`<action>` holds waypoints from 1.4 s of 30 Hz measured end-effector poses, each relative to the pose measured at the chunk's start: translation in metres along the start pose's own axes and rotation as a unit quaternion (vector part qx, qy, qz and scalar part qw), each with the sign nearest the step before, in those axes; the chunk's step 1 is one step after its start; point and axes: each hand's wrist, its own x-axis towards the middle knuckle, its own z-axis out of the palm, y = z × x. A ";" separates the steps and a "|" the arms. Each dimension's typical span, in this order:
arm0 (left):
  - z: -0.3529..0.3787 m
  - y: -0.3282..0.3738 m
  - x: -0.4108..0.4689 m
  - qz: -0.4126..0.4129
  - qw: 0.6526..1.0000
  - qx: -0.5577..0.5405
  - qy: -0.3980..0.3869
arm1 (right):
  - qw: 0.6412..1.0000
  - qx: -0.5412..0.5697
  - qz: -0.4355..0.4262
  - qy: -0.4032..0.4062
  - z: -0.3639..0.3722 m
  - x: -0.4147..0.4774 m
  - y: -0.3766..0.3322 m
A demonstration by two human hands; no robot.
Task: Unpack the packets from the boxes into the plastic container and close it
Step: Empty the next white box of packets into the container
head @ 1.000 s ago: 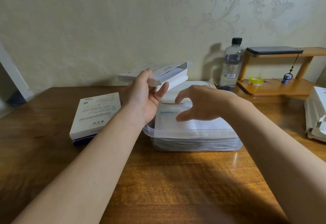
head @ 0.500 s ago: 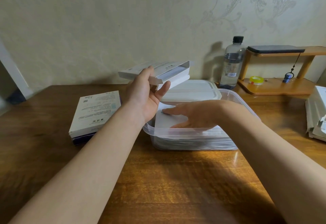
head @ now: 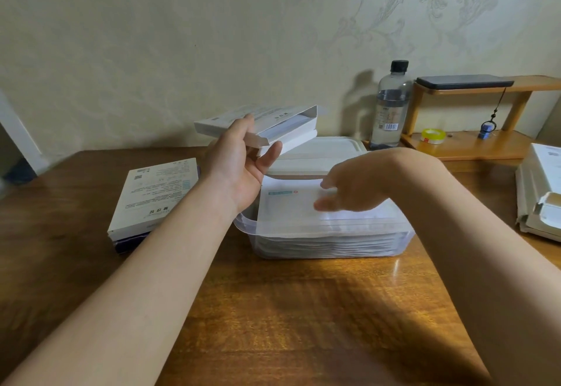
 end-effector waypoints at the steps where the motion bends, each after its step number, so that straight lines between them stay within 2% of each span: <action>1: 0.000 0.000 0.000 0.002 1.000 0.000 0.002 | 1.000 -0.012 -0.010 -0.012 0.000 -0.002 0.002; 6: 0.001 0.000 0.000 0.011 1.000 0.001 0.002 | 0.998 -0.055 -0.010 -0.036 -0.001 -0.003 0.010; 16: 0.002 0.000 -0.003 0.015 1.000 0.001 -0.007 | 0.997 -0.061 -0.006 -0.039 -0.002 -0.004 0.016; 35: 0.000 0.002 -0.003 -0.003 1.000 0.004 -0.015 | 0.999 0.022 0.008 -0.042 0.003 0.002 0.030; 42: 0.001 0.002 -0.004 -0.008 1.000 0.003 -0.019 | 0.999 0.015 0.019 -0.028 0.000 -0.002 0.027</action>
